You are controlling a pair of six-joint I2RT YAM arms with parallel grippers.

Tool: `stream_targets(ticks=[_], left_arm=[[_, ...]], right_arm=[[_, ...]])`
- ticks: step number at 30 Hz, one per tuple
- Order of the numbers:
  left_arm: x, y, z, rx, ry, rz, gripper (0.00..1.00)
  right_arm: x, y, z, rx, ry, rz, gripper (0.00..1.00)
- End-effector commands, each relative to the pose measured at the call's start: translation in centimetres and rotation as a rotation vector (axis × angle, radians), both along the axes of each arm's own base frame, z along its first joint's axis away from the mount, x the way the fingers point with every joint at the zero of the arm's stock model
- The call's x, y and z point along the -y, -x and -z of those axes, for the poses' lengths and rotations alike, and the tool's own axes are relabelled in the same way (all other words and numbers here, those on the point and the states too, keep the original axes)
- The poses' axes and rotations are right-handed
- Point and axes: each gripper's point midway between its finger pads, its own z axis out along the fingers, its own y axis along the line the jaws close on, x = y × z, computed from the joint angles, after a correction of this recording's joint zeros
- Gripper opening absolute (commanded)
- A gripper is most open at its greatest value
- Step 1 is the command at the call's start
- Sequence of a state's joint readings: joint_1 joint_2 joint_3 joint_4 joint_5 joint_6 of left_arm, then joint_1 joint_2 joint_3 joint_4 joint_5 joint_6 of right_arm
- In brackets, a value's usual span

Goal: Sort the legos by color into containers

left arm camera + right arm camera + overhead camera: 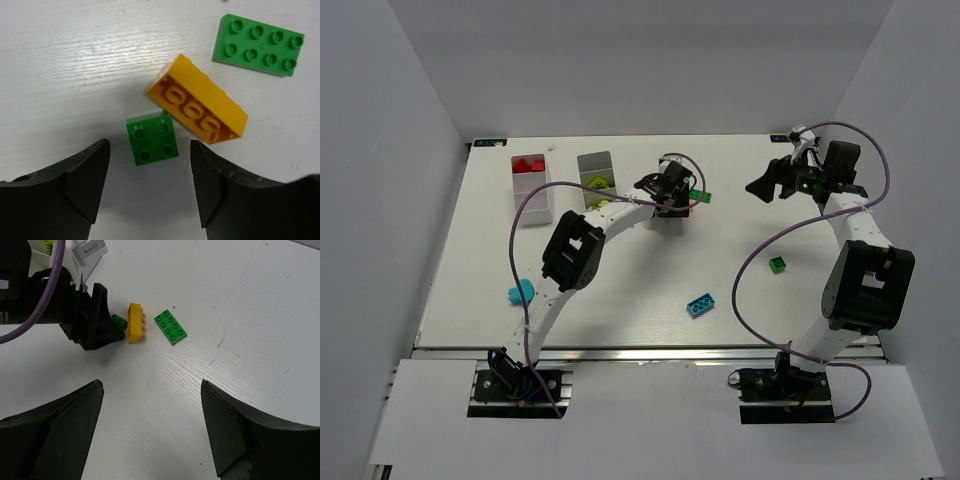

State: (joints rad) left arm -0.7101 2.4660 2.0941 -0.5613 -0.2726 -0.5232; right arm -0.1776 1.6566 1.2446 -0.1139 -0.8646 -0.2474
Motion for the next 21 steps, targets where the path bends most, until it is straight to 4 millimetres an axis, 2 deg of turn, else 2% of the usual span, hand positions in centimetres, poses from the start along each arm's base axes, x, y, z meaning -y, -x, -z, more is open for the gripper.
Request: stream_targets(ticks=[1,9,13,14,15,16,18,19,20,21], left_arm=[[-0.3,-1.6,-1.7,0.077,-0.012,-0.053,0.74],[-0.4,-2.5,-1.6,0.104,-0.022,-0.071,0.61],[-0.3,-2.1,-1.9,0.108,-0.014,-0.053,0.5],[-0.3,-2.0,-2.1,0.11,-0.009,-0.045,0.43],[-0.3,-1.8,-2.5,0.116,0.001,-0.038,0.4],[-0.1,-1.8,-4.5,0.142,0.031,-0.031,0.36],[0.1,-1.1,-5.5,0.153,0.066,0.001,0.29],[0.5,-1.2,-8.8,0.208,0.118,0.022,0.26],[0.3,-0.3,-8.6,0.197,0.124,0.043,0.21],[0.3,0.0,-9.8,0.208,0.145,0.057,0.18]], right_arm=[[0.0,0.1,-1.1,0.04,-0.018,-0.013,0.83],[-0.2,0.3,-1.2,0.039,-0.032,-0.02,0.84],[-0.3,0.6,-1.2,0.045,-0.033,-0.031,0.85],[-0.3,0.6,-1.2,0.05,-0.028,-0.035,0.85],[-0.4,0.7,-1.3,0.055,-0.026,-0.04,0.85],[-0.4,0.8,-1.4,0.063,-0.022,-0.043,0.85],[-0.5,1.0,-1.2,0.07,-0.014,-0.056,0.85],[-0.5,1.1,-1.3,0.073,-0.013,-0.059,0.85],[-0.5,1.3,-1.3,0.079,-0.009,-0.062,0.85],[-0.6,1.3,-1.2,0.081,-0.006,-0.065,0.85]])
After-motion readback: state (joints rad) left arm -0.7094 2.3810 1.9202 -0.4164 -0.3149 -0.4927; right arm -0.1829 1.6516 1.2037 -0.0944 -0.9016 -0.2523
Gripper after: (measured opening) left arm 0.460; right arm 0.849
